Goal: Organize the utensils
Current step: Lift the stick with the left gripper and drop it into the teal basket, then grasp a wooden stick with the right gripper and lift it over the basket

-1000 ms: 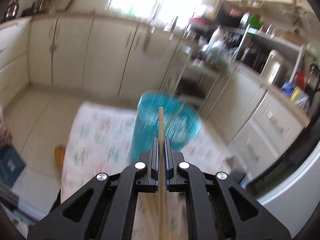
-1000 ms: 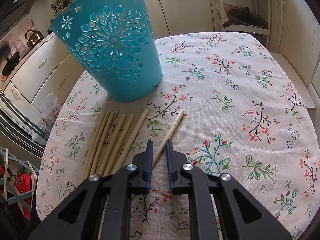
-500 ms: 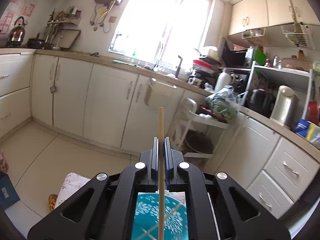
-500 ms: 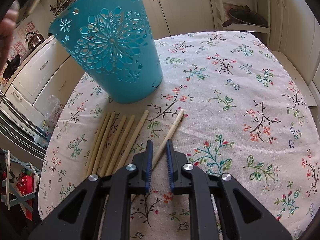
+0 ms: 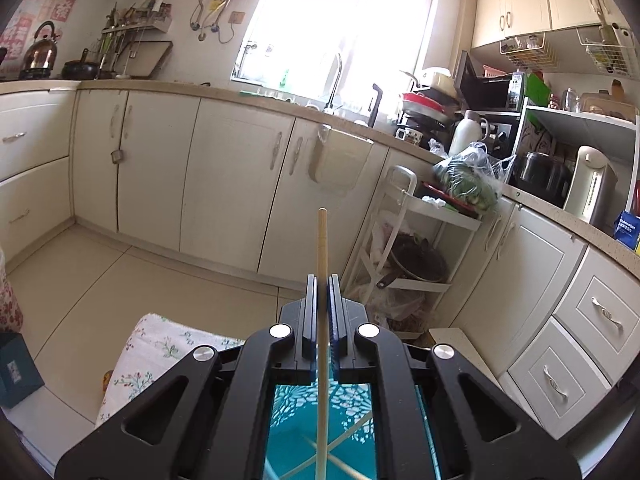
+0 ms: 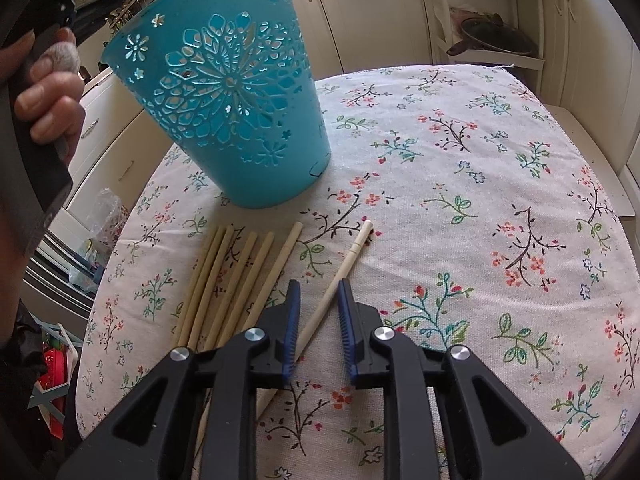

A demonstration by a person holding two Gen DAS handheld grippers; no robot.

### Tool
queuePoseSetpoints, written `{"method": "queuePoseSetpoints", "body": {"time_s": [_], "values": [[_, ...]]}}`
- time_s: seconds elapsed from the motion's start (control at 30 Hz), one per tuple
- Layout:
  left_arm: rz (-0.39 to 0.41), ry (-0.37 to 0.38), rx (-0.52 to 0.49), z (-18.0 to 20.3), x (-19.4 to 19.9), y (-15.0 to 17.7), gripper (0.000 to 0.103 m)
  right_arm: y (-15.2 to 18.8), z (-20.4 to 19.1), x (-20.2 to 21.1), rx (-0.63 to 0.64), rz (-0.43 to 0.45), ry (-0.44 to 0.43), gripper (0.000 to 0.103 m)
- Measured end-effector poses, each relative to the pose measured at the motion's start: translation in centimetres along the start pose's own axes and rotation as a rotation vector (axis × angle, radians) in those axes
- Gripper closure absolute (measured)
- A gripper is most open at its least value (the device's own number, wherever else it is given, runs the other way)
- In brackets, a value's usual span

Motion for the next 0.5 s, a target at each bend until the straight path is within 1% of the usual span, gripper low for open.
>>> {"method": "queuePoseSetpoints", "body": {"time_s": [0.13, 0.27, 0.3, 0.33, 0.37, 0.43, 0.5], "values": [[-0.020, -0.003, -0.030, 0.2, 0.3, 0.6, 0.098, 0.1, 0.0, 0.0, 0.001, 0.000, 0.001, 0.083], [-0.074, -0.021, -0.112, 1.0, 0.7, 2.0, 0.097, 0.2, -0.1, 0.1, 0.006, -0.001, 0.005, 0.083], [-0.087, -0.022, -0.119, 0.9, 0.9, 2.3, 0.094, 0.2, -0.1, 0.0, 0.008, -0.001, 0.006, 0.083], [-0.096, -0.023, -0.122, 0.9, 1.1, 2.5, 0.086, 0.2, -0.1, 0.1, 0.010, -0.001, 0.008, 0.083], [-0.108, -0.031, -0.124, 0.8, 1.4, 2.8, 0.081, 0.2, -0.2, 0.1, 0.015, -0.001, 0.011, 0.083], [-0.108, -0.046, -0.127, 0.4, 2.3, 3.2, 0.059, 0.3, -0.4, 0.1, 0.037, 0.000, 0.028, 0.083], [-0.100, -0.062, -0.133, 0.0, 3.6, 3.5, 0.053, 0.4, -0.7, 0.1, 0.061, 0.002, 0.047, 0.083]]}}
Point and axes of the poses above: each gripper's, at about its wrist camera, not at the fingertips, and x roughly against the way its jaws point, z to its right, y to its underside, the point moved 4 cm from there along -x, roughly the way its jaws point, and after that the axes turned 3 degrees about y, right-handed, at the moved point
